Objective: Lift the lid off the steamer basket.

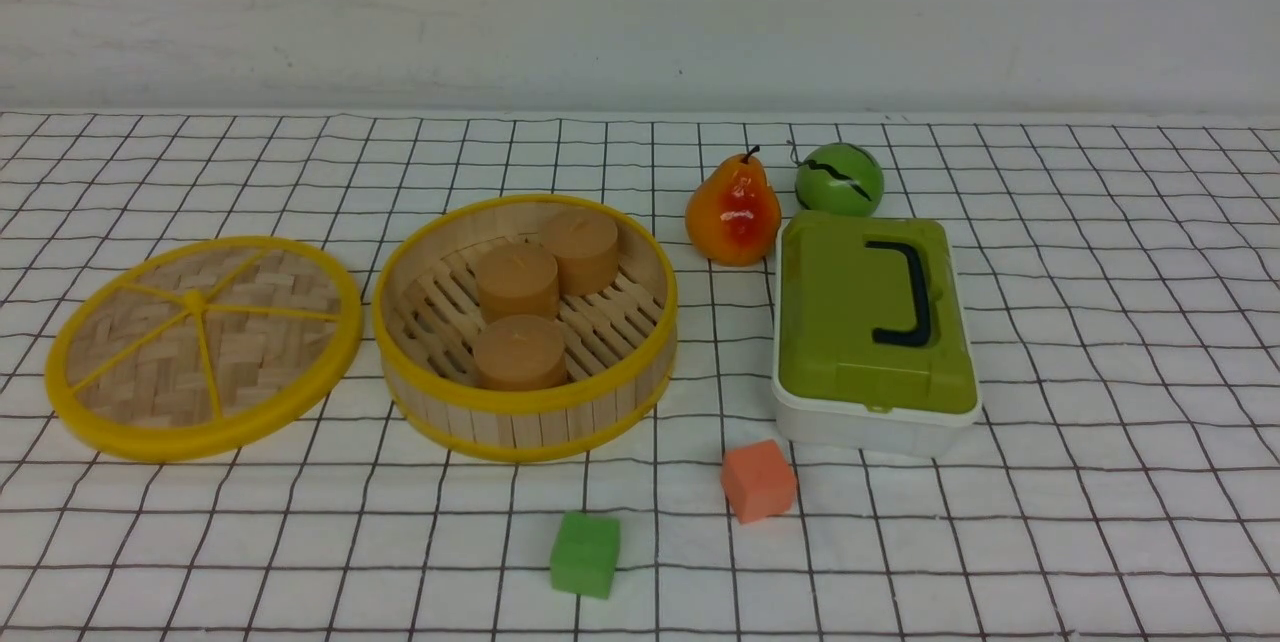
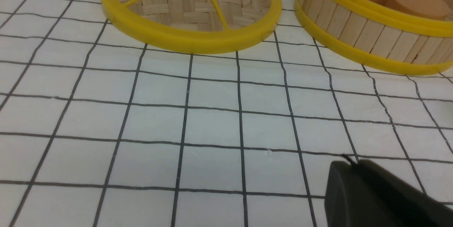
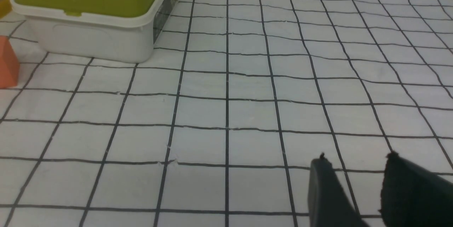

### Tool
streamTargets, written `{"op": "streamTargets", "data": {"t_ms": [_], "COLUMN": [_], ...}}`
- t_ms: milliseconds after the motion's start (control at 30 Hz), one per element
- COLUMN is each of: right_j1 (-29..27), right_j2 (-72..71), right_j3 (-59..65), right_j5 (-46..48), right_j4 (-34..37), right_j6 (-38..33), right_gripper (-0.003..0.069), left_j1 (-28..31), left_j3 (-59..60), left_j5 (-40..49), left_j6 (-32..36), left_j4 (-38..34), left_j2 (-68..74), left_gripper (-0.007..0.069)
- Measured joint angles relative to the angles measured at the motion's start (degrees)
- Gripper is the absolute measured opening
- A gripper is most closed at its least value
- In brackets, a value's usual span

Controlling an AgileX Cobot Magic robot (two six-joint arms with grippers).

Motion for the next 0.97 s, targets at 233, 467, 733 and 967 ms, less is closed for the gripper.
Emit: {"op": "streamTargets", "data": {"t_ms": [233,467,733,967], "right_j1": [0.0,0.0,0.0,0.0], "right_j2": [0.0,0.0,0.0,0.0], "right_j3": [0.0,0.0,0.0,0.0], "right_j5": [0.0,0.0,0.0,0.0], "right_j4": [0.0,0.0,0.0,0.0], "right_j6": [0.0,0.0,0.0,0.0], "right_gripper": [0.0239,0.0239,0.0239,0.0239], "left_j1": [0.0,0.0,0.0,0.0], "left_j3": [0.0,0.0,0.0,0.0], "left_j5": [0.0,0.0,0.0,0.0], "left_j6": [0.0,0.0,0.0,0.0], "left_j4": [0.0,0.0,0.0,0.0], "left_j2": [0.0,0.0,0.0,0.0], "left_gripper": [0.0019,0.0027,0.0034,0.0036]}}
